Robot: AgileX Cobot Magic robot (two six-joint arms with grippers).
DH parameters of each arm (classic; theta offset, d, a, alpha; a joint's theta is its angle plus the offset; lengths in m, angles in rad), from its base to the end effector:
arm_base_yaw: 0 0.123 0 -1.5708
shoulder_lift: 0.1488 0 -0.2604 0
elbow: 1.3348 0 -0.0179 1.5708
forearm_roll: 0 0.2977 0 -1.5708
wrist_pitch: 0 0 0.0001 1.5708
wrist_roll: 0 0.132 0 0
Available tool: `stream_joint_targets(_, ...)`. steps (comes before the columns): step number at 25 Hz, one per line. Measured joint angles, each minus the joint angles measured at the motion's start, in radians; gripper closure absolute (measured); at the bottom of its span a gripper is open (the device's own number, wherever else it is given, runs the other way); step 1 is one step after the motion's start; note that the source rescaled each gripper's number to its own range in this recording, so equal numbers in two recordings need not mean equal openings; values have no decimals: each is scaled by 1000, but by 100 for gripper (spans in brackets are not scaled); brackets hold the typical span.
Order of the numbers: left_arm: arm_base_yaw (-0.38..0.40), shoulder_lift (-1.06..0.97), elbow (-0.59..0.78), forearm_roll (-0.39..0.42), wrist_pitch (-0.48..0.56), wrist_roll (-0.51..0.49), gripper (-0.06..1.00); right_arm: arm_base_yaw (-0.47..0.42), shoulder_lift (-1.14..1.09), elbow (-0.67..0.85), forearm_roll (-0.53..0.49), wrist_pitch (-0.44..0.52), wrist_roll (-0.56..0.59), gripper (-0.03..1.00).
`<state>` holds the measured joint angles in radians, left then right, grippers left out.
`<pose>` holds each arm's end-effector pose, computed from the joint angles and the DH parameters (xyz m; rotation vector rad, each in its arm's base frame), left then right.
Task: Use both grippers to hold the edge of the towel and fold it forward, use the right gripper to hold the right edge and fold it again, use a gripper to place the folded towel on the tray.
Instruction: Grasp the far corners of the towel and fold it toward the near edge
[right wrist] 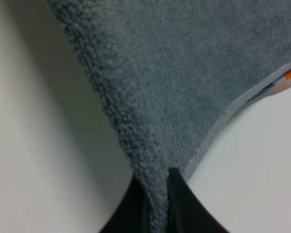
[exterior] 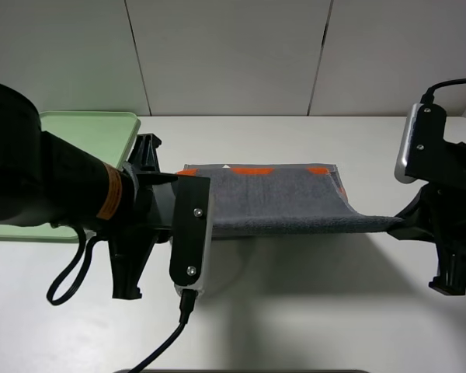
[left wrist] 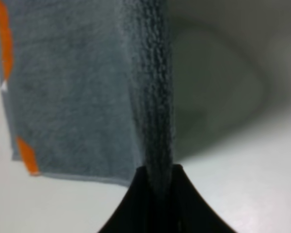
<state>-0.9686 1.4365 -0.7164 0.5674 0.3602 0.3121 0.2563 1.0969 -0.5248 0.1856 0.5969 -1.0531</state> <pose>0.2080 -0.2584 0.1170 1.9214 1.5945 0.1898 0.2394 0.0769 0.1314 -1.4691 2.1900 -0.0813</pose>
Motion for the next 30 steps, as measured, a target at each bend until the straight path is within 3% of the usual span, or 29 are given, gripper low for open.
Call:
stream_joint_targets(4,-1,1,-2,136,0,-132,94,0,0,0,4,-24,0,97)
stream_joint_targets(8,10,35,-54,207,36,-207,94,0,12,-15,1,-65,1,97)
stream_joint_targets(18,131,161,-202,215,85,-183,94,0,214,-206,-13,-60,44,97)
stream_joint_targets(24,235,219,-221,215,0,-166,94,0,360,-300,-9,-75,48,97)
stream_joint_targets(30,309,266,-228,216,-83,-116,94,0,483,-345,-8,-155,48,97)
